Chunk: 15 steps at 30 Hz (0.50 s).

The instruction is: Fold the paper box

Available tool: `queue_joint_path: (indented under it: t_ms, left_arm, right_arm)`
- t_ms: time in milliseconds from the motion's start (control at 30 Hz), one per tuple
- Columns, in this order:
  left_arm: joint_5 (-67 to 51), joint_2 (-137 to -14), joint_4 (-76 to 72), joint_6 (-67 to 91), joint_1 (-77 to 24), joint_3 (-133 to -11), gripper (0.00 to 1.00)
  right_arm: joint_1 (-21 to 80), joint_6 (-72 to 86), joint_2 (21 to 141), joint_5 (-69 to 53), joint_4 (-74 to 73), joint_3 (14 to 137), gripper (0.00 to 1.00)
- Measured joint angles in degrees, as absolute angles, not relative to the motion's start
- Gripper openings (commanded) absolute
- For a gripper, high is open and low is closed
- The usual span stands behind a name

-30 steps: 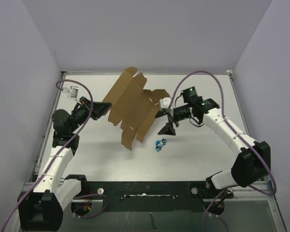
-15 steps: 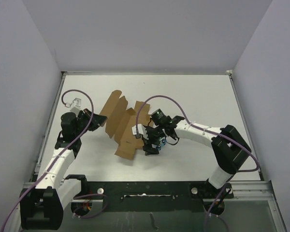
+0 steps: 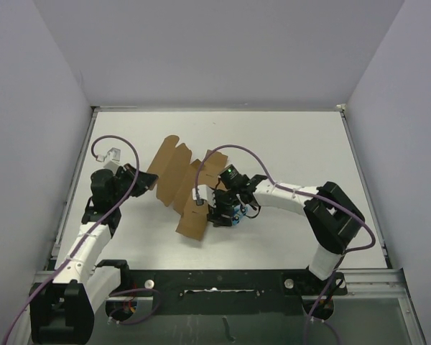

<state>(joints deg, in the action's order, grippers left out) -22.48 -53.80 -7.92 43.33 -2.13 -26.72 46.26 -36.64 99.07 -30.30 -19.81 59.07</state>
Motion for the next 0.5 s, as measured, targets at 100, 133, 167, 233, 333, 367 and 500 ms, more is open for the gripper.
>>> queue_joint_path:
  t_ms: [100,133,167,233,333,367,500]
  left_arm:
    - [-22.5,-53.8,-7.9,43.0,-2.1,-26.5,0.00]
    - [-22.5,-53.8,-8.0,42.9,-2.1,-26.4,0.00]
    - [-22.5,-53.8,-8.0,42.9,-2.1,-26.3,0.00]
    - [-22.5,-53.8,-8.0,42.8,-2.1,-26.2,0.00]
    - [-22.5,-53.8,-8.1,42.6,-2.1,-26.0,0.00]
    - [-22.5,-53.8,-8.1,42.5,-2.1,-26.0,0.00]
    - [-22.5,-53.7,-8.1,42.1,-2.1,-26.0,0.00]
  right_arm:
    - [44.9,-35.5,98.2,-31.0,-19.8,59.1,0.57]
    - [44.5,-35.1,98.0,-31.1,-19.8,59.1,0.56]
    - [44.1,-34.8,97.9,-31.2,-19.8,59.2,0.55]
    - [43.9,-34.0,97.9,-31.5,-19.9,59.4,0.53]
    - [43.8,-32.7,97.9,-32.6,-20.1,59.9,0.52]
    - [43.5,-32.1,98.0,-33.4,-20.3,60.1,0.52]
    - [42.1,-29.8,98.1,-36.3,-20.8,60.9,0.53]
